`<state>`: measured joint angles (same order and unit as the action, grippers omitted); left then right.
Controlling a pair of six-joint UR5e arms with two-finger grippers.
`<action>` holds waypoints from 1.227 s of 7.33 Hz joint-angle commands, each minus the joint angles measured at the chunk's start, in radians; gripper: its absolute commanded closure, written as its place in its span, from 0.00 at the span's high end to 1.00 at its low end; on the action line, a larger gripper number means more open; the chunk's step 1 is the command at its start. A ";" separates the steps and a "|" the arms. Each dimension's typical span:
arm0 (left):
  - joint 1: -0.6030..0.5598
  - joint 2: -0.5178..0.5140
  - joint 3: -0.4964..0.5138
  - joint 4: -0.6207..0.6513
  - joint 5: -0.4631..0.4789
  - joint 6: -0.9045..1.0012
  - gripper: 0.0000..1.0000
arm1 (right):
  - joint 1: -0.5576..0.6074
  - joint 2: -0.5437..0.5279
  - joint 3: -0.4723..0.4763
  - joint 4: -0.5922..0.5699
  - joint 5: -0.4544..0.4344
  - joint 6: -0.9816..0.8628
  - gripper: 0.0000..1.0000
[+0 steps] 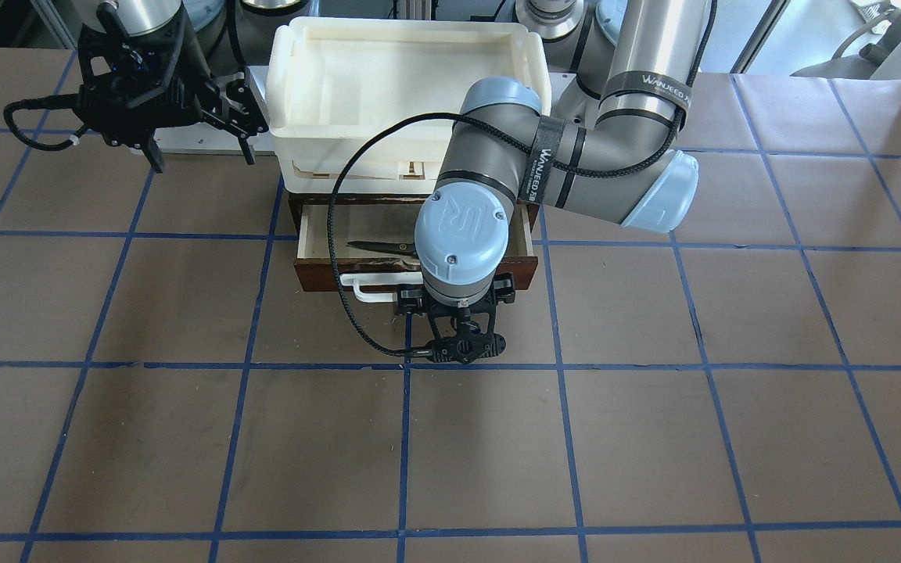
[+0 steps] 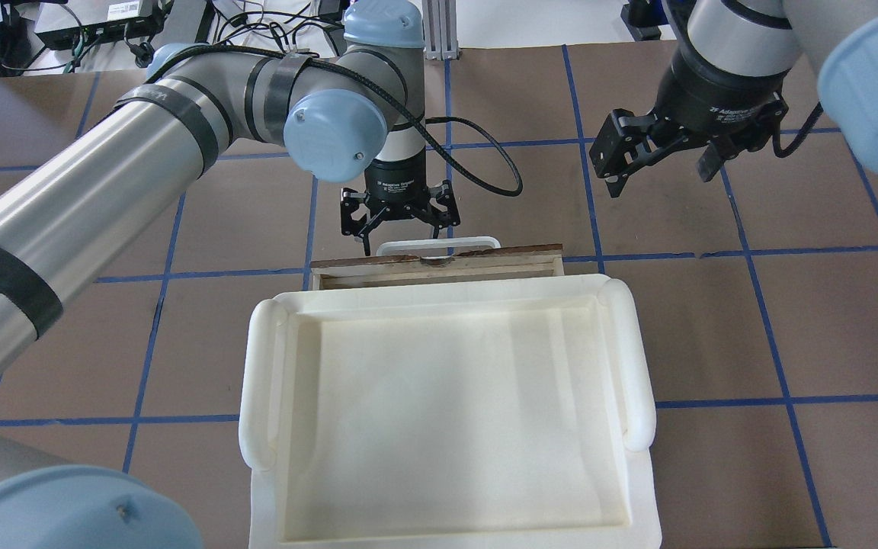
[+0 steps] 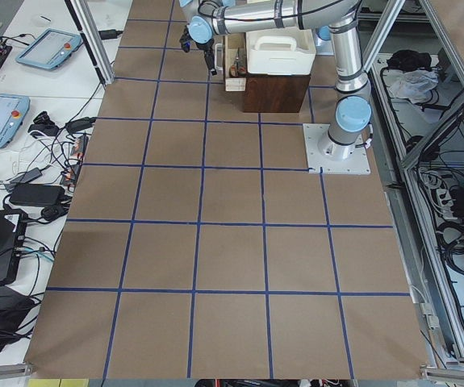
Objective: Put scissors in drawer and close it
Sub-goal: 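Push the drawer closed toward the robot's far side with the left gripper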
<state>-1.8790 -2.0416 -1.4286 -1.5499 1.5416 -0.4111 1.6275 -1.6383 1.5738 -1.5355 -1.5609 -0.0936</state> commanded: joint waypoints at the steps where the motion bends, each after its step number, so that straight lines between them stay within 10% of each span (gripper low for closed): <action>1: -0.002 0.001 -0.010 -0.032 0.002 0.000 1.00 | 0.000 0.000 0.000 0.000 -0.002 0.000 1.00; 9: -0.014 0.011 -0.033 -0.133 0.000 -0.002 1.00 | 0.000 0.000 0.000 0.000 -0.002 -0.002 1.00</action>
<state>-1.8925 -2.0361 -1.4617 -1.6571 1.5417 -0.4126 1.6275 -1.6378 1.5739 -1.5349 -1.5645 -0.0951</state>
